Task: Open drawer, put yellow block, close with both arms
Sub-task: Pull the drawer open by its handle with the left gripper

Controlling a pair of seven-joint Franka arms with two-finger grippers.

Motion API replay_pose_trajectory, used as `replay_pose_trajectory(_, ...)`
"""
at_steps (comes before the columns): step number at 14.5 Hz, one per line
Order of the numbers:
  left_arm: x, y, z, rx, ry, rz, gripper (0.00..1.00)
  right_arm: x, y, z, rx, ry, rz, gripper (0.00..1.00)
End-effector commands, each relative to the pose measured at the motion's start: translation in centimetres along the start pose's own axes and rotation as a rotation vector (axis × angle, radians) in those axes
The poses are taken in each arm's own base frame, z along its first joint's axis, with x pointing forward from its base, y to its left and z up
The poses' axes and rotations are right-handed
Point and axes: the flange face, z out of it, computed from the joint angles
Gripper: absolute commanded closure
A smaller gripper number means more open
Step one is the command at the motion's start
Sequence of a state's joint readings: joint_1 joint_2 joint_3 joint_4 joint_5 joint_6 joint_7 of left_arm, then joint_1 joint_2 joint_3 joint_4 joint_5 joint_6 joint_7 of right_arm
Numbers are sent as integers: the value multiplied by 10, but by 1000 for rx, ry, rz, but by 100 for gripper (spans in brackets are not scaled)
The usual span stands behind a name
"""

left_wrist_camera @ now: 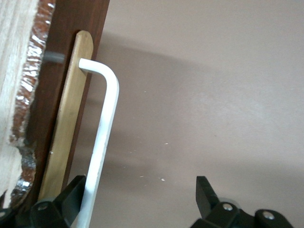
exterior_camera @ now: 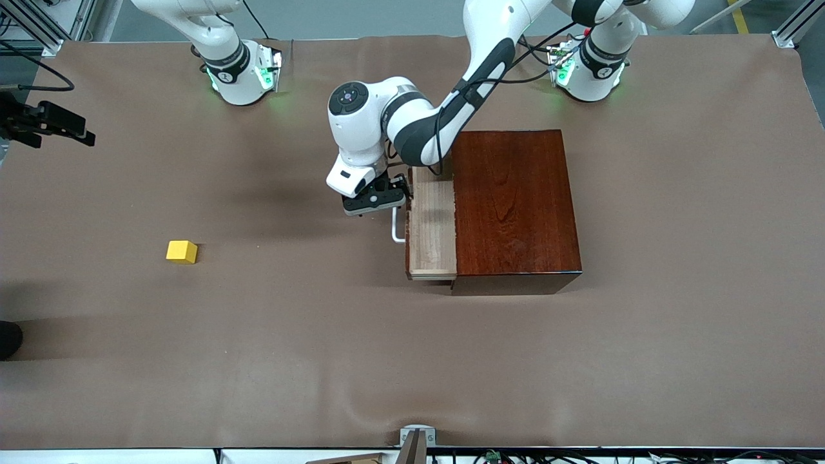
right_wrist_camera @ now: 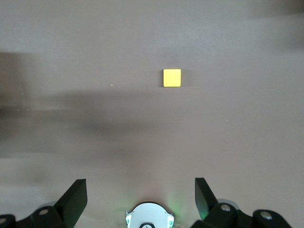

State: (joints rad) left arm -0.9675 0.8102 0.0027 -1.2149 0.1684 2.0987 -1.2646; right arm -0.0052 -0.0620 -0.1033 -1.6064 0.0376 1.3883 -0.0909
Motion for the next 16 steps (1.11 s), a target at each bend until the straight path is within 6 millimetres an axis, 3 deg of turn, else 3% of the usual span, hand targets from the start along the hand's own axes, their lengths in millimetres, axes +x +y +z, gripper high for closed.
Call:
replay_pose_trajectory(1, -12, 21, 10, -123, 2, -65, 0, 8, 11, 9, 5, -23, 17, 0)
replay_pose_trajectory(5, -14, 27, 8, -173, 12, -91, 0, 23, 25, 28, 2, -53, 46, 0)
replay_pose_trajectory(16, -10, 34, 5, -267, 33, -127, 0, 61, 38, 78, -9, -80, 68, 0)
